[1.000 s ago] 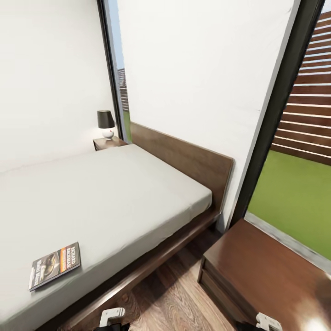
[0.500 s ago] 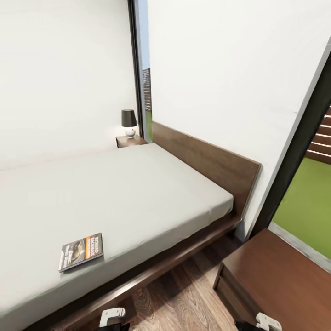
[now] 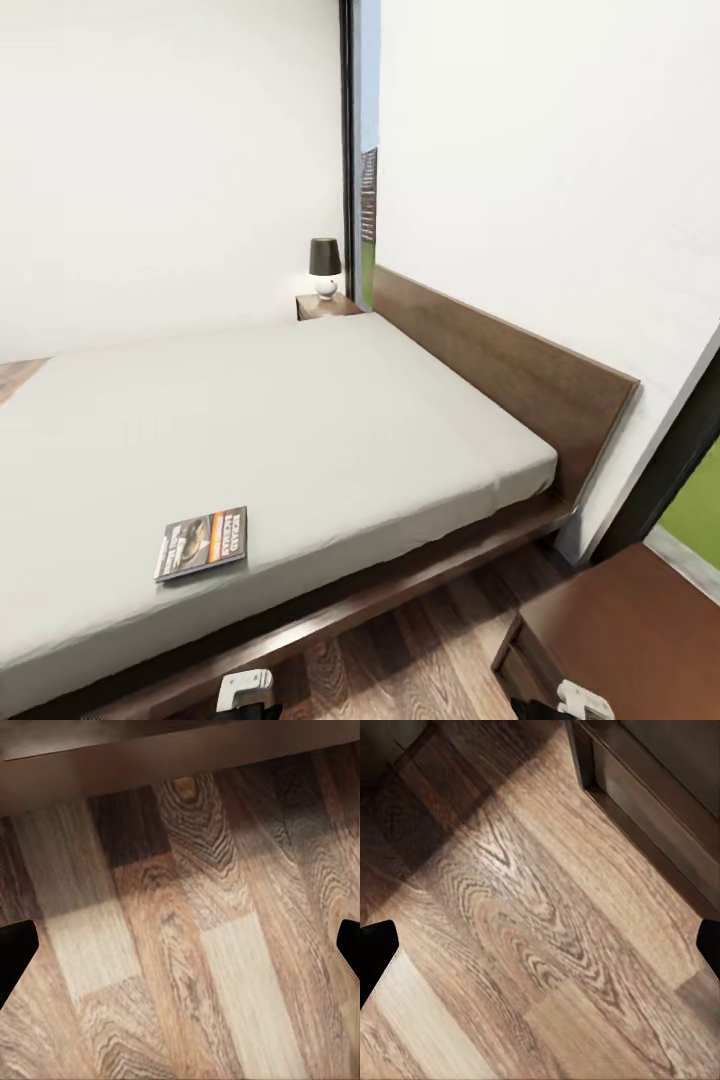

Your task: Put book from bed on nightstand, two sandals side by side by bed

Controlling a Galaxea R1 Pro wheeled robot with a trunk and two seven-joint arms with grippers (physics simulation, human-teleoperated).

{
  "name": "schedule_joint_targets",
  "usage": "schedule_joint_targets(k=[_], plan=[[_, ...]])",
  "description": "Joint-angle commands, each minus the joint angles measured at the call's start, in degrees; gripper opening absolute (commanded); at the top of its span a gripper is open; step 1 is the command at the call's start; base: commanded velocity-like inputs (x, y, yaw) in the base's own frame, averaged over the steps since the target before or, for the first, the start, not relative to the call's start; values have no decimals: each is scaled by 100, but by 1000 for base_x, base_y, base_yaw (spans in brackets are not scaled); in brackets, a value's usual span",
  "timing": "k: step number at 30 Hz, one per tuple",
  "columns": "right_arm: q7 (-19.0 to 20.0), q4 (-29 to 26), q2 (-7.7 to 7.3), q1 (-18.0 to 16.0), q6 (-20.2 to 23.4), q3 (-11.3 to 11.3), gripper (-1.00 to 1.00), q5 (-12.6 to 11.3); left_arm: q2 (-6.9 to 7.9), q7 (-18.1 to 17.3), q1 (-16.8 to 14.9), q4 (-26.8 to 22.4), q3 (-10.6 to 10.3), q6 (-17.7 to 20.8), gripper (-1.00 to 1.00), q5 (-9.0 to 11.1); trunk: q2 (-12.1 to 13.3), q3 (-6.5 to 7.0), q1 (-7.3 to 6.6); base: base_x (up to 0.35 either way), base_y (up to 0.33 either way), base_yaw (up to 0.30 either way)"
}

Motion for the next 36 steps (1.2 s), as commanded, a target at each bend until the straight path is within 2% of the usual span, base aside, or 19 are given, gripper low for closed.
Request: schedule_joint_targets(k=[1, 36], plan=[[21, 2, -3, -1, -3, 48, 100, -60, 2, -21, -5, 10, 7, -12, 100, 45, -2, -5, 1, 173, -154, 292], [25, 2, -3, -1, -3, 46, 100, -60, -2, -23, -5, 10, 7, -12, 100, 52, -2, -5, 1, 12, -10, 292]])
